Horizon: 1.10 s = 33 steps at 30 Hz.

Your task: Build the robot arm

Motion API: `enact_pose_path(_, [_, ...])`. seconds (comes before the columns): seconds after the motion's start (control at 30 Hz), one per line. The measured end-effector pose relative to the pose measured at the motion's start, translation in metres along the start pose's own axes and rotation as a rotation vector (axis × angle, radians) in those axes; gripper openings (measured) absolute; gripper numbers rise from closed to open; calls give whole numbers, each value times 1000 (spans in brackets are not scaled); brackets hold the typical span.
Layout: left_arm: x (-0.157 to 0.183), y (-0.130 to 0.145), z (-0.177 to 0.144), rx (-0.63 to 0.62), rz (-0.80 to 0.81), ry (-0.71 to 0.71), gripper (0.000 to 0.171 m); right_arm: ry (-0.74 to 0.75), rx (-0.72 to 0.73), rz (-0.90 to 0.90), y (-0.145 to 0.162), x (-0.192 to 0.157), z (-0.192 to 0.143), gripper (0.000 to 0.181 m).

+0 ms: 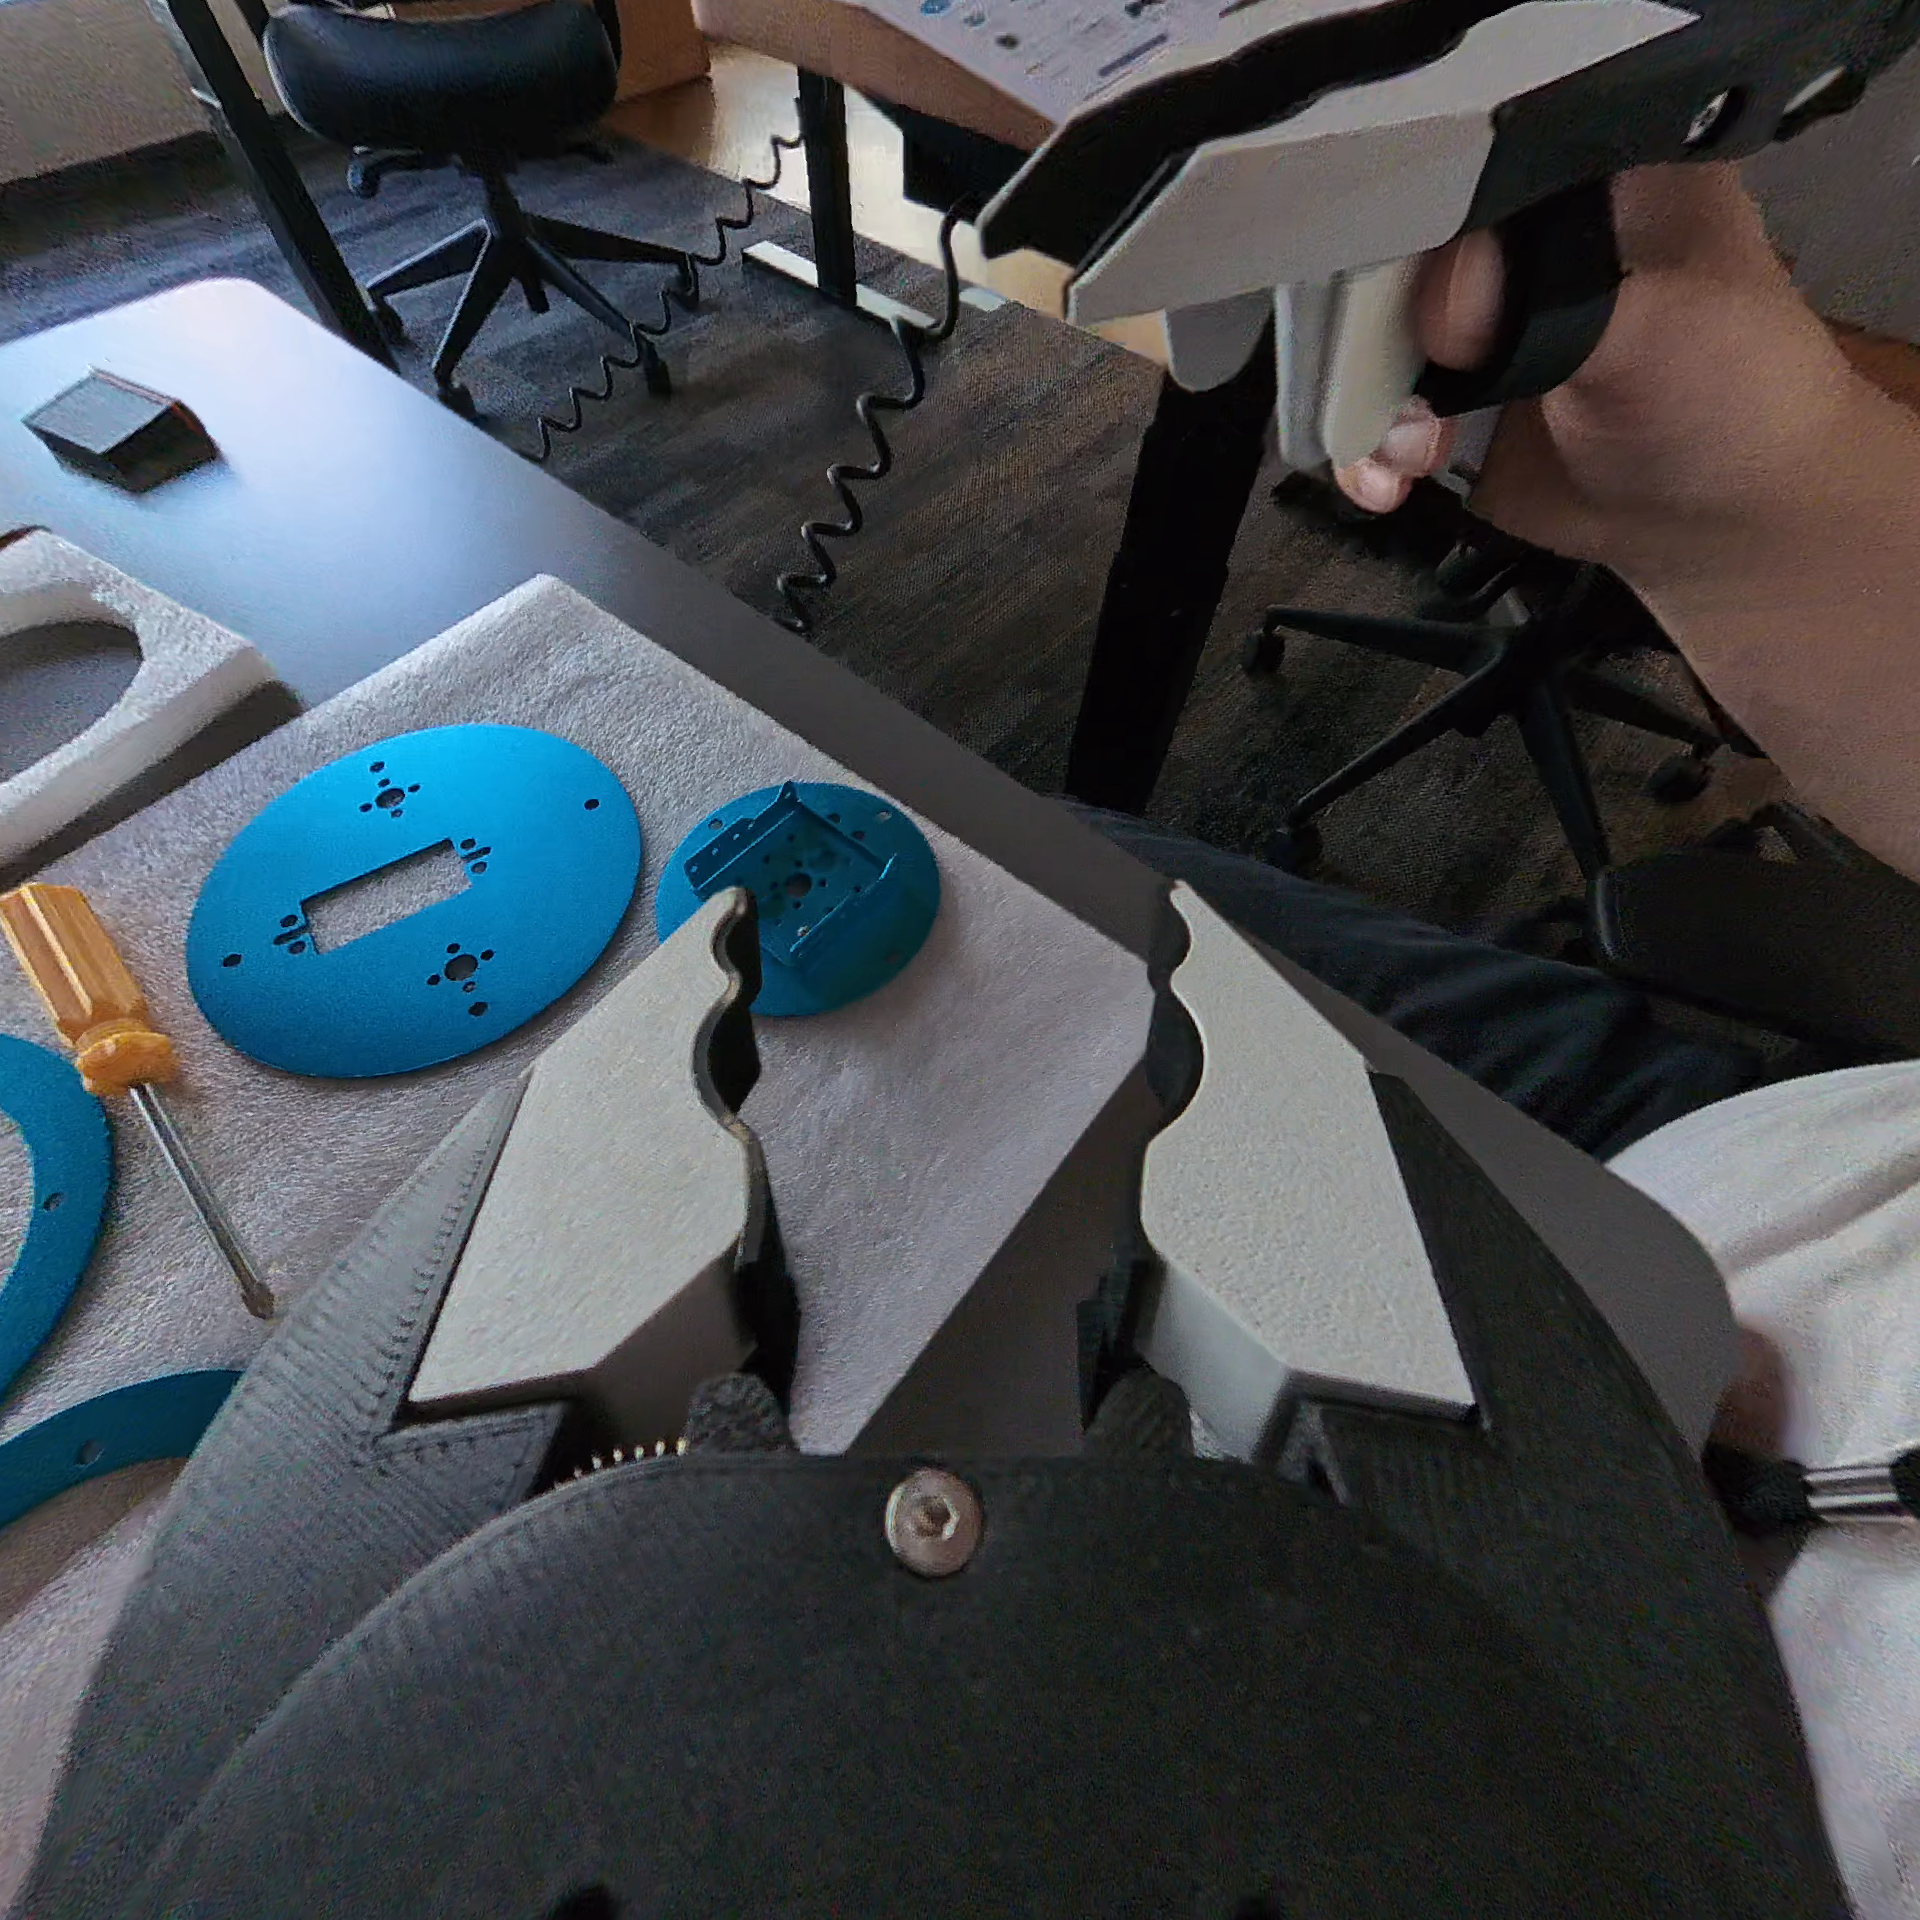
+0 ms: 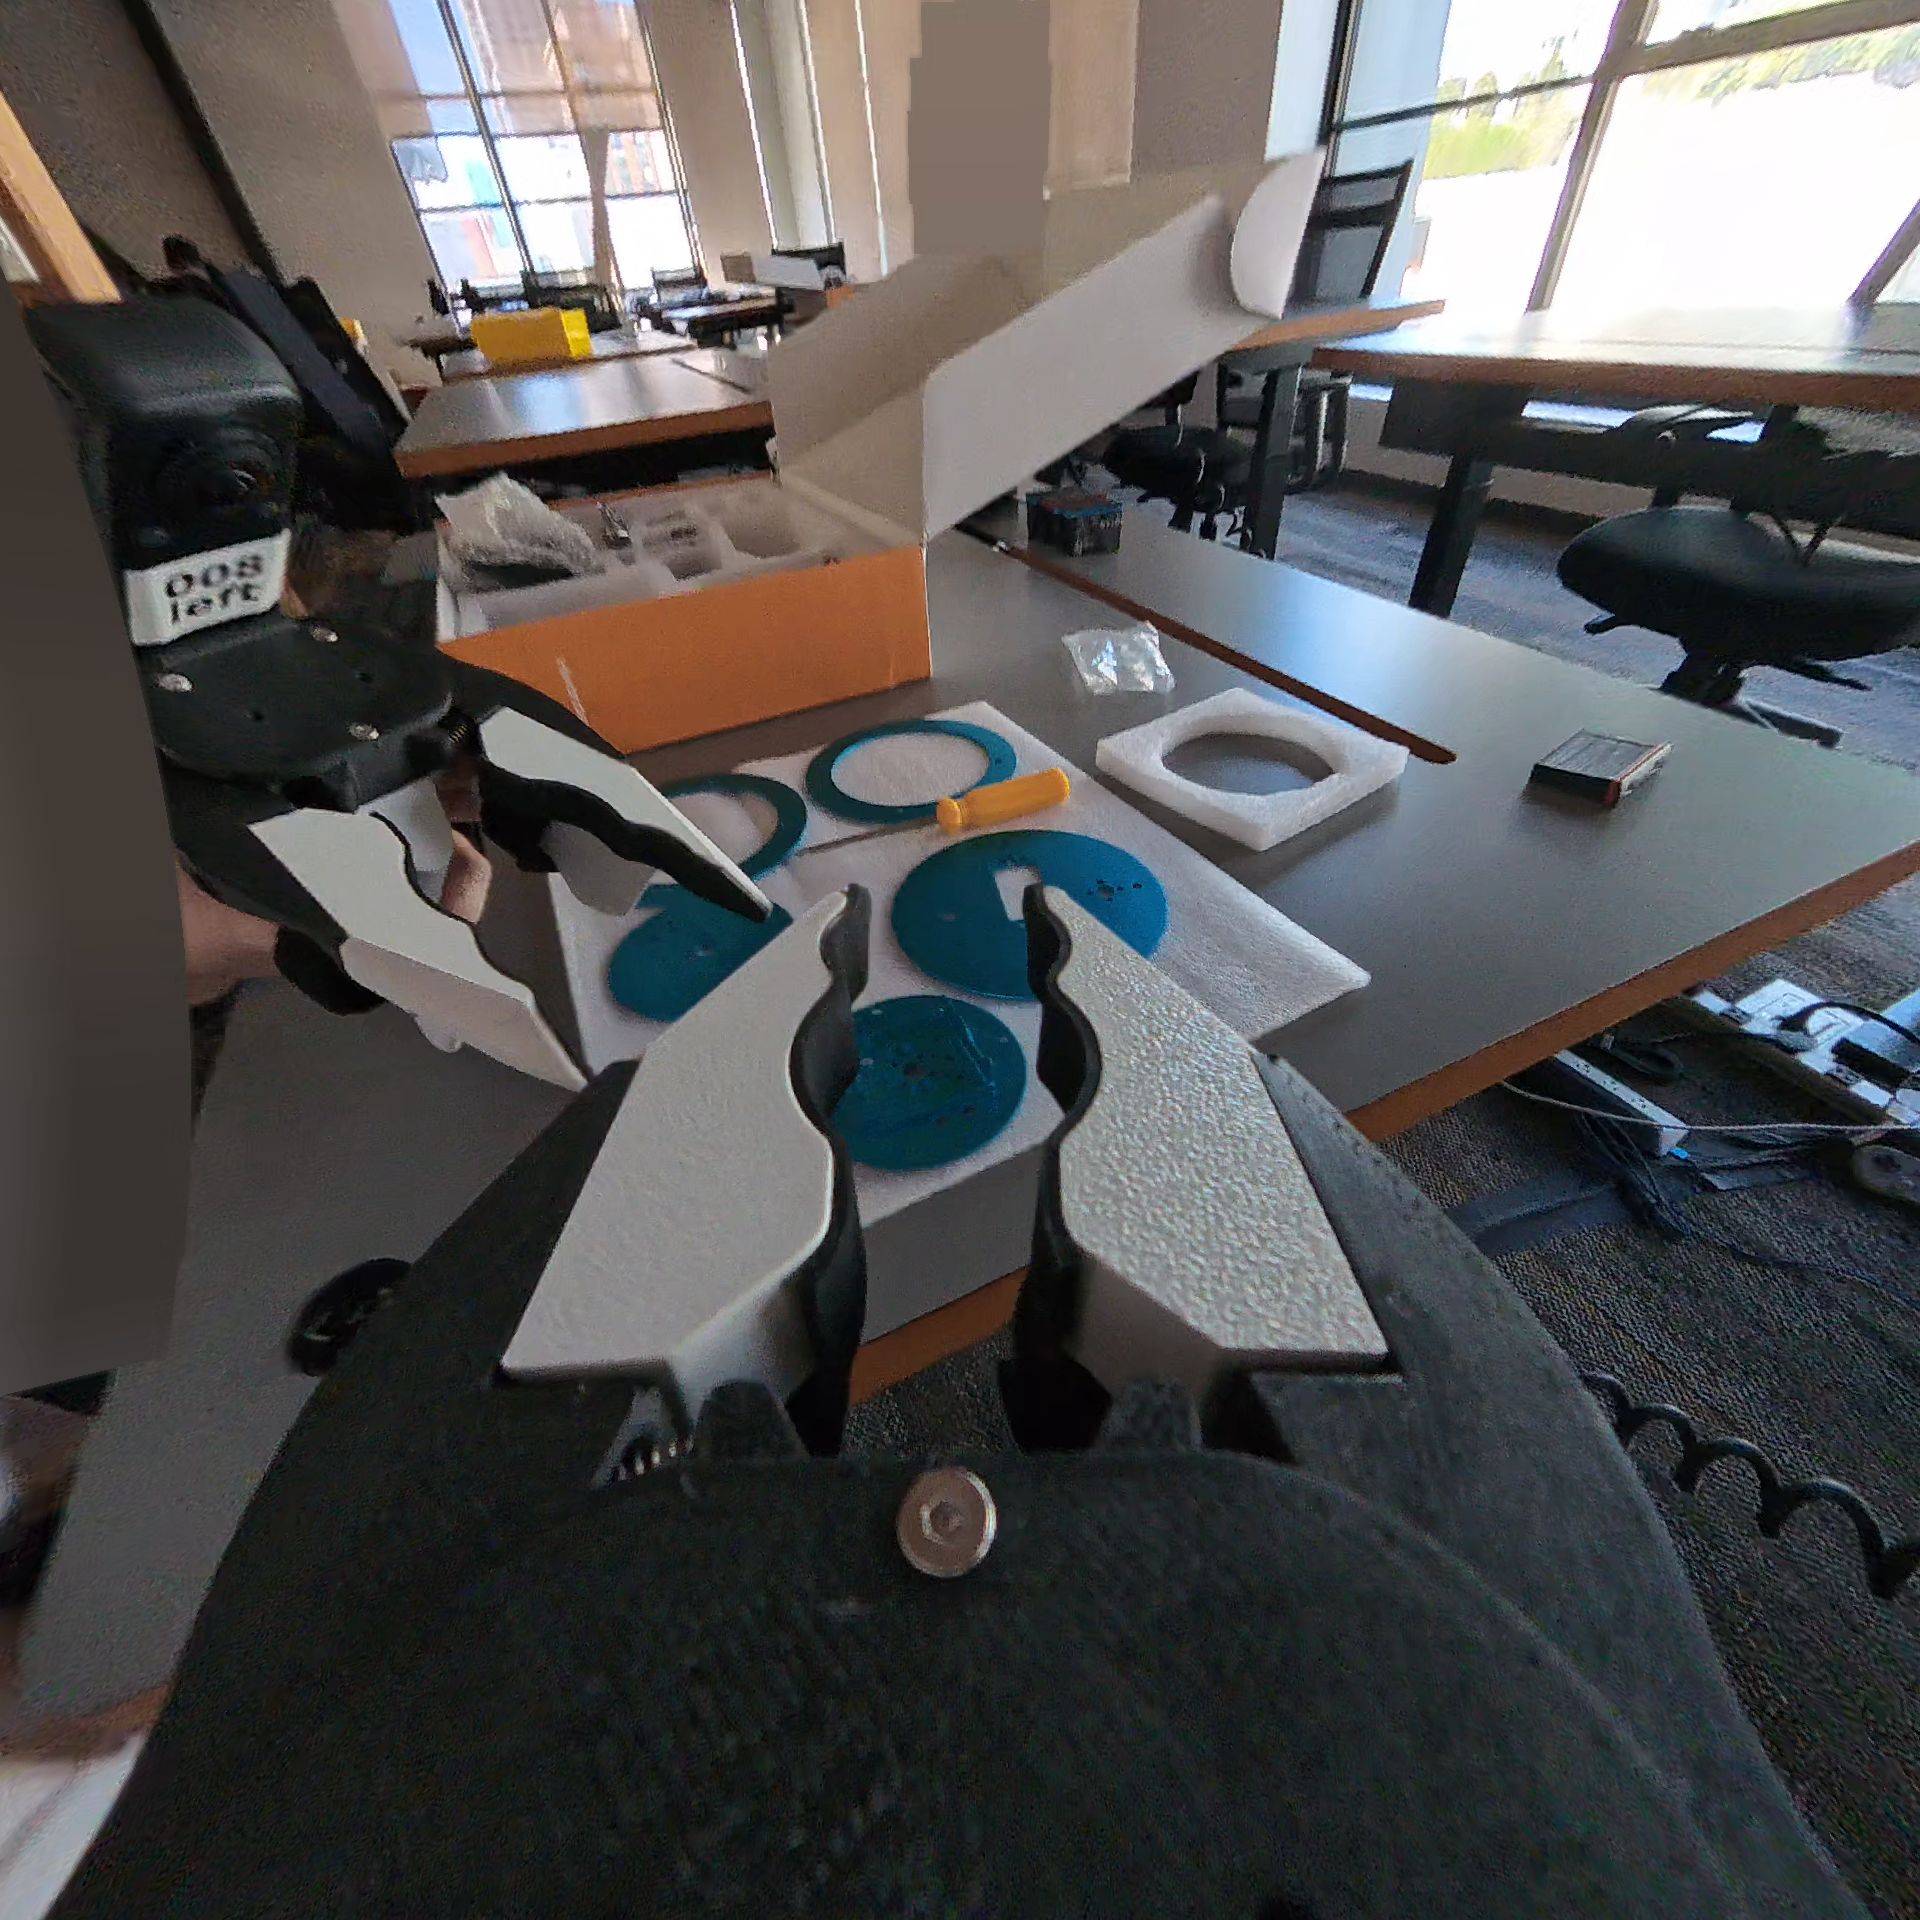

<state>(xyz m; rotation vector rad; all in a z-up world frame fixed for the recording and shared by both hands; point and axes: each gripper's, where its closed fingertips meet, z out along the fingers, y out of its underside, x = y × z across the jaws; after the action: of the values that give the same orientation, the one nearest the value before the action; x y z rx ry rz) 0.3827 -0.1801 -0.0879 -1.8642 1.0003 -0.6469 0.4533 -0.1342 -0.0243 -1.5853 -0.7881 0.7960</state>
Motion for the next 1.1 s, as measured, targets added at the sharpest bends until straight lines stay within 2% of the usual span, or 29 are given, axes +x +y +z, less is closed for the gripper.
enact_pose_path(0.1, [22, -12, -10, 16, 15, 1, 74, 7, -2, 49, -16, -23, -41, 24])
enact_pose_path(0.2, [44, -17, -19, 8, 10, 4, 73, 68, -113, 28, -25, -28, -117, 15])
enact_pose_path(0.27, [56, -18, -25, -8, 14, -5, 72, 291, -239, -49, -30, 8, -205, 13])
enact_pose_path(0.33, [66, -21, -32, -9, 22, -26, 70, 577, -354, -126, -34, 61, -318, 10])
enact_pose_path(0.4, [75, -25, -38, -1, 25, -40, 68, 855, -366, -96, -29, 119, -433, 1])
enact_pose_path(0.43, [79, -28, -39, 2, 26, -47, 68, 926, -401, -16, -12, 142, -481, 1])
enact_pose_path(0.5, [86, -34, -38, 1, 28, -48, 67, 981, -533, 174, 37, 174, -550, 1])
enact_pose_path(0.57, [93, -42, -33, -10, 25, -31, 66, 901, -636, 279, 73, 185, -570, 2])
enact_pose_path(0.73, [103, -62, -14, -29, 41, -18, 66, 810, -752, 359, 113, 207, -582, 4])
enact_pose_path(0.9, [110, -76, 3, -46, 70, -4, 66, 798, -879, 310, 122, 210, -587, 4])
enact_pose_path(1.1, [112, -81, 16, -62, 76, 4, 65, 724, -815, 386, 120, 214, -580, 4])
